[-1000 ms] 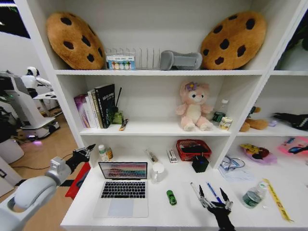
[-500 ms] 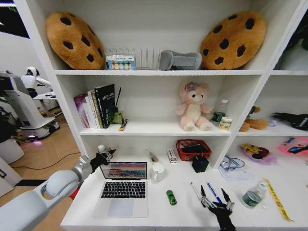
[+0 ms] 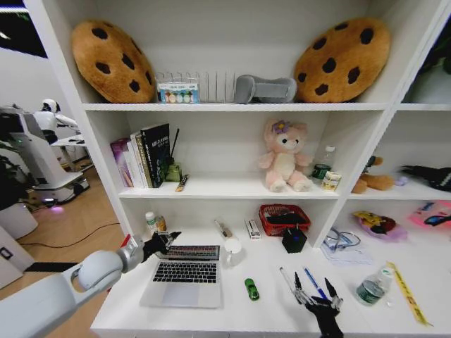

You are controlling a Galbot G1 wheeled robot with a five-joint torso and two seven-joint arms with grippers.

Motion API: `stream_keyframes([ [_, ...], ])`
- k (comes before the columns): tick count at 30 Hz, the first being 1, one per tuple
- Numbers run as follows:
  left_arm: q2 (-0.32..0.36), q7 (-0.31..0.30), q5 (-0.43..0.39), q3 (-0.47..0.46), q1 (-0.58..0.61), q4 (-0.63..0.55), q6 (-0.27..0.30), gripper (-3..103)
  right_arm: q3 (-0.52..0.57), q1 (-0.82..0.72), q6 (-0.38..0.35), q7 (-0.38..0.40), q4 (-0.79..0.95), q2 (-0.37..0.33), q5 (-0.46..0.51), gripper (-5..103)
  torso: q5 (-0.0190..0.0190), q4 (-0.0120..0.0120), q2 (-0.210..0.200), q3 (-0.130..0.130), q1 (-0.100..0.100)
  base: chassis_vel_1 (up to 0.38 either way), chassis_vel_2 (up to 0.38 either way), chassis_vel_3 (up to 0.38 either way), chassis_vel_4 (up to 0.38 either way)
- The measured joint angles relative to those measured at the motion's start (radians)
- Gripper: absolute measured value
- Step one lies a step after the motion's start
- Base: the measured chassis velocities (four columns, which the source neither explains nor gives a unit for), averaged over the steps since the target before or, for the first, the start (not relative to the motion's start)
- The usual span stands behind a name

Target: Organize the objects on the table.

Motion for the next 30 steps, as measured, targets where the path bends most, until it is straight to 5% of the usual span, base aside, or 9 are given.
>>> stream_keyframes([
  [6, 0.058, -0.009, 0.026, -0.083, 0.125, -0.059, 0.0, 0, -0.011, 0.016, -0.003, 0.003, -0.007, -0.004, 0.01, 100, 0.0001, -0.0011, -0.001, 0.0, 0.0, 0.0, 0.0, 0.0, 0.0],
  [21, 0.067, -0.028, 0.119, -0.069, 0.269, -0.105, 0.002, 0, -0.003, 0.023, -0.015, 0.015, 0.002, -0.004, 0.034, 100, 0.0004, -0.0005, 0.0, 0.0, 0.0, 0.0, 0.0, 0.0, 0.0],
  [28, -0.018, -0.148, -0.013, -0.166, 0.229, -0.09, 0.017, 0, 0.0, 0.011, -0.02, 0.014, 0.027, -0.016, 0.041, 100, 0.0008, -0.0011, 0.0, 0.0, 0.0, 0.0, 0.0, 0.0, 0.0],
  [30, -0.08, -0.272, -0.101, -0.228, 0.236, -0.09, 0.045, 0, 0.002, 0.012, -0.027, 0.014, 0.034, -0.024, 0.041, 100, 0.0007, -0.0009, 0.0, 0.0, 0.0, 0.0, 0.0, 0.0, 0.0],
])
